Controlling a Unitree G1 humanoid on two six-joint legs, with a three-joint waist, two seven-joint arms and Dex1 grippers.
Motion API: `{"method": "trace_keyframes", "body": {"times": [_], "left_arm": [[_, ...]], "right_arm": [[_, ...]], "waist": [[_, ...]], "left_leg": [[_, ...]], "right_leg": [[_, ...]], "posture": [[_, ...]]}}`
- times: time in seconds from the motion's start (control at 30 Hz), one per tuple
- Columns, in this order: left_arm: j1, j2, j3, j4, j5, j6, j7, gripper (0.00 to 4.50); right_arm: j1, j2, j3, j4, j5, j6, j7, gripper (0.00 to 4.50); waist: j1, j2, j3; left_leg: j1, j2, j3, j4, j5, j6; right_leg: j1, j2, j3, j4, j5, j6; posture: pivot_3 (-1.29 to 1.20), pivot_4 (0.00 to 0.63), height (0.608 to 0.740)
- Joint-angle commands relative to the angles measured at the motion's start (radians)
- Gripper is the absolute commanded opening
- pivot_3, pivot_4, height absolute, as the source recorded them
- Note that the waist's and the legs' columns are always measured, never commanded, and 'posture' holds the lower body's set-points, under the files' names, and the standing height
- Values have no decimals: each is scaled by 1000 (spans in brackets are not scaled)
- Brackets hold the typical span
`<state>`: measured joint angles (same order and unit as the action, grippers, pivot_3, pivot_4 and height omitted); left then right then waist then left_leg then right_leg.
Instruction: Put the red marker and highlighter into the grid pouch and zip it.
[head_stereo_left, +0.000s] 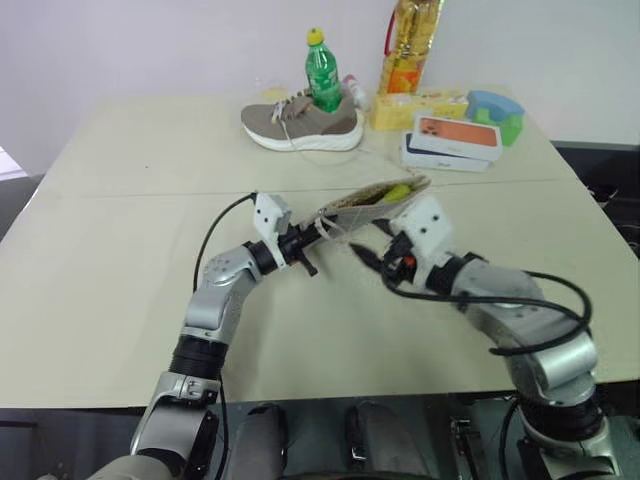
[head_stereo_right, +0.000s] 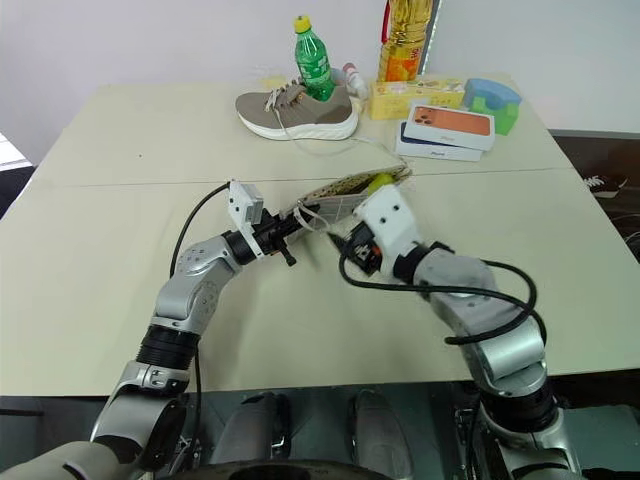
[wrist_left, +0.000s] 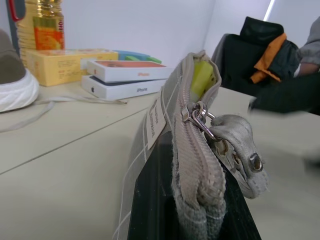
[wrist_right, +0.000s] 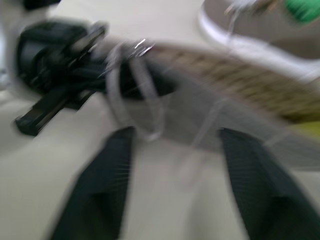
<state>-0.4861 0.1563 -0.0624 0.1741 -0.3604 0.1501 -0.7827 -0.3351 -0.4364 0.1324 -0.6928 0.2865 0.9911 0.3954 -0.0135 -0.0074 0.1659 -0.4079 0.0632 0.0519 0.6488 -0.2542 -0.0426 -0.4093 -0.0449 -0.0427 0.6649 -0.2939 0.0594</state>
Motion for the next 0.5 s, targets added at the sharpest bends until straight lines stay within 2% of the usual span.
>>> {"method": "trace_keyframes", "body": {"times": [0.03, 0.27, 0.37, 0.47, 0.5], "left_arm": [[-13, -8, 0, -54, -12, -2, 5, 0], [-7, -20, -5, -66, -9, -2, 13, 0], [-5, -20, -3, -67, -8, -5, 17, 0], [-4, -16, -3, -65, -2, -12, 22, 0], [-2, -13, -7, -61, 5, -18, 20, 0]], "right_arm": [[-25, 32, 30, 5, -20, -14, -40, 2776], [-66, 56, 109, 82, -88, -65, -79, 2776], [-79, 74, 97, 105, -98, -77, -91, 1913], [-89, 78, 83, 108, -104, -84, -96, 366], [-92, 75, 77, 102, -102, -83, -93, 54]], "waist": [[1, 0, 0], [2, 0, 0], [2, 0, 0], [2, 0, 0], [2, 0, 0]], "left_leg": [[0, 0, 0, 0, 0, 0], [0, 0, 0, 0, 0, 0], [0, 0, 0, 0, 0, 0], [0, 0, 0, 0, 0, 0], [0, 0, 0, 0, 0, 0]], "right_leg": [[0, 0, 0, 0, 0, 0], [0, 0, 0, 0, 0, 0], [0, 0, 0, 0, 0, 0], [0, 0, 0, 0, 0, 0], [0, 0, 0, 0, 0, 0]], "posture": [[0, 150, 740], [0, 150, 740], [0, 150, 740], [0, 150, 740], [0, 150, 740]]}}
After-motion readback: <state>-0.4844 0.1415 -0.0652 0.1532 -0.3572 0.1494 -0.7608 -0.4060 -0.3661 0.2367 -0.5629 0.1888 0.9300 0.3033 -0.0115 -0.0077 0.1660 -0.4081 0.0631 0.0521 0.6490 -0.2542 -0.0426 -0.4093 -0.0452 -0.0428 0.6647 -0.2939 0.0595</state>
